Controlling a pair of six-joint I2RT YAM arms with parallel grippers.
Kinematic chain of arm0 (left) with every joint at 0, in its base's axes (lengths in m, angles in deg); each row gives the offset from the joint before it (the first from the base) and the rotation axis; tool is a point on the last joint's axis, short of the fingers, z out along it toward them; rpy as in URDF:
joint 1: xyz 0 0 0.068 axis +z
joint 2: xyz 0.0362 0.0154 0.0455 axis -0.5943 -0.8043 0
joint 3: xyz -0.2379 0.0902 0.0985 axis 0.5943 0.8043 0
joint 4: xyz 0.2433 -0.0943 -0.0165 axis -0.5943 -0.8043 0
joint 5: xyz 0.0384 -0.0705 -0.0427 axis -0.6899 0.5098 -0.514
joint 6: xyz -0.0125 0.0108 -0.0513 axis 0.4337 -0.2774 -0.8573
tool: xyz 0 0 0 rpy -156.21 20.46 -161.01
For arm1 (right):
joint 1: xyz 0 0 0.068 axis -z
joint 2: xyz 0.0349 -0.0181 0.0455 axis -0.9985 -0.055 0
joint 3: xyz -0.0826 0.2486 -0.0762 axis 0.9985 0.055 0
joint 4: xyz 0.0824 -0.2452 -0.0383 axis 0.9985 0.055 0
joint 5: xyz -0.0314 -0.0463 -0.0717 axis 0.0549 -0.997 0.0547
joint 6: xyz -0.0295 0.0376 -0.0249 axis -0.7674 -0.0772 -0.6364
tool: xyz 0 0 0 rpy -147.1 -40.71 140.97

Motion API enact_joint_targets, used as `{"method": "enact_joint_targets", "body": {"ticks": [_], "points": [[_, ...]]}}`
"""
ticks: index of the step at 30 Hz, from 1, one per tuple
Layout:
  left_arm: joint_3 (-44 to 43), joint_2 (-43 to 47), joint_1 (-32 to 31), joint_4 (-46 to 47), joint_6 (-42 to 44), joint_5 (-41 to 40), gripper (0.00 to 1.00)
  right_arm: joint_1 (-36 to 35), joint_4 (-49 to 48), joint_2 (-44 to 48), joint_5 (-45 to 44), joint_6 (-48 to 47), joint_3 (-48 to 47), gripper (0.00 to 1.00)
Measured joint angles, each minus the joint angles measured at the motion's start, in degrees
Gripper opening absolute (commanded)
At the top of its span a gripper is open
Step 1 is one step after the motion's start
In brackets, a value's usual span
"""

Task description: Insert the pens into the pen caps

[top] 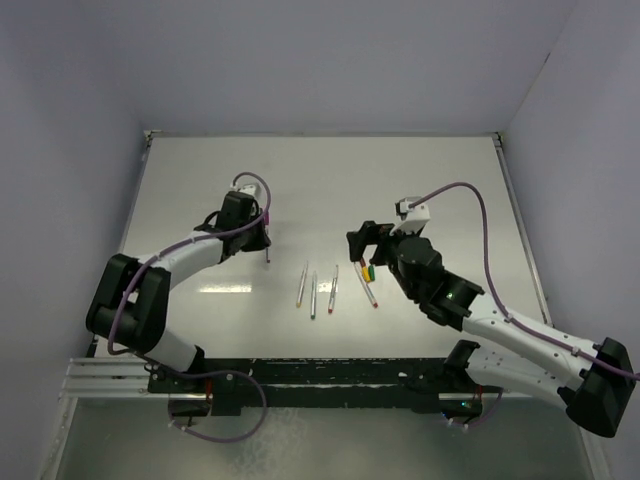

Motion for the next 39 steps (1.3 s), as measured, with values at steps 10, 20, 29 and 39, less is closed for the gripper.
{"method": "enact_joint_targets", "body": {"ticks": [10,20,29,39], "points": [[-4.31,-5.27,1.25,-4.02,1.33,0.96,0.12,0.07,0.13,3.28,-3.56,1.51,3.28,0.77],[-7.02,-9.97,1.44,-7.19,1.86,-1.33,0.3,0.13,0.11,2.99,-5.18,2.6,4.85,0.65],[-8.0,-10.58,1.44,-7.52,2.29,-1.97,0.38,0.52,-0.31,0.92,-5.14,3.21,4.85,0.79],[-7.87,-1.27,0.98,-10.67,2.23,-1.11,0.36,2.25,-0.87,0.31,-5.05,3.28,4.9,0.75]]}}
